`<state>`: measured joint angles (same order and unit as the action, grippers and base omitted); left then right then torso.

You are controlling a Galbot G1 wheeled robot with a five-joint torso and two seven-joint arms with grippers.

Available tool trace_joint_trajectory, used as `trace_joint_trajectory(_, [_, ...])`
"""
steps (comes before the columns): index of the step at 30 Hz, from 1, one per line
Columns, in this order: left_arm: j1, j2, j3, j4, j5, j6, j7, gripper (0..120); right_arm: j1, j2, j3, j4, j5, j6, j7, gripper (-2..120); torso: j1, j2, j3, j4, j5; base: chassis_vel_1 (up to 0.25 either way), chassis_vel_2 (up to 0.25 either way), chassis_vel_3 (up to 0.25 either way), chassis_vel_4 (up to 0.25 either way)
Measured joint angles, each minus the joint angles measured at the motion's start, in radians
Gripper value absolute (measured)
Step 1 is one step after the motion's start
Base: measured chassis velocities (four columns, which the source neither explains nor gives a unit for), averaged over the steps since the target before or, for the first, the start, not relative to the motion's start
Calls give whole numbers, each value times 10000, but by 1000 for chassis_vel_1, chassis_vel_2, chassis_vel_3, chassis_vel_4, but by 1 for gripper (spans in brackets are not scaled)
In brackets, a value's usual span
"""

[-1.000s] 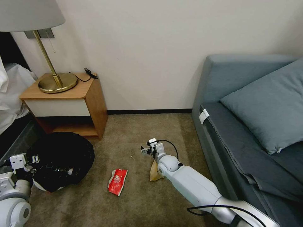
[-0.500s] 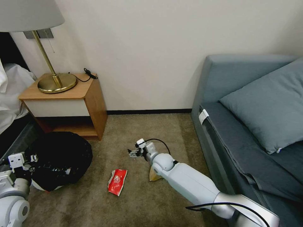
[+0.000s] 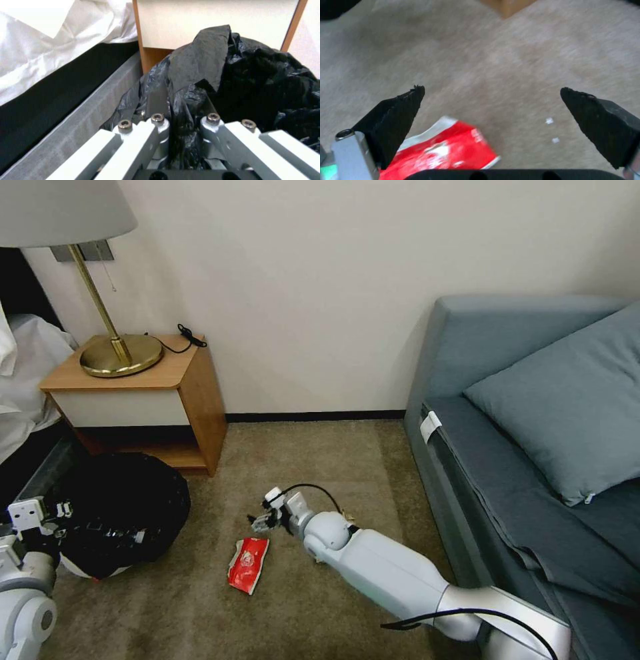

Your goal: Pick up the trash bin, then pick up the garbage on the floor and place it into the trash bin.

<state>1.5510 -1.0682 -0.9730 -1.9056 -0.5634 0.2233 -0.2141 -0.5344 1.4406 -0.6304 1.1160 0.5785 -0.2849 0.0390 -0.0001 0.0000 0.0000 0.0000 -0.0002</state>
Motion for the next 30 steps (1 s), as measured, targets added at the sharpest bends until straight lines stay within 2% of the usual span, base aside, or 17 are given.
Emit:
trace_joint_trajectory(22, [38,-408,292,-317,299,-26,-245,6,-615,790,-1055,-573,-101,403,-318,100,0,0,0,-1,1,0,0,0,0])
trace_joint_trajectory(30, [182,-411,190,-354,342,-135,-224,6,-835,1138,-1368,-1100,-232,970,114,100,0,0,0,0,1,0,0,0,0])
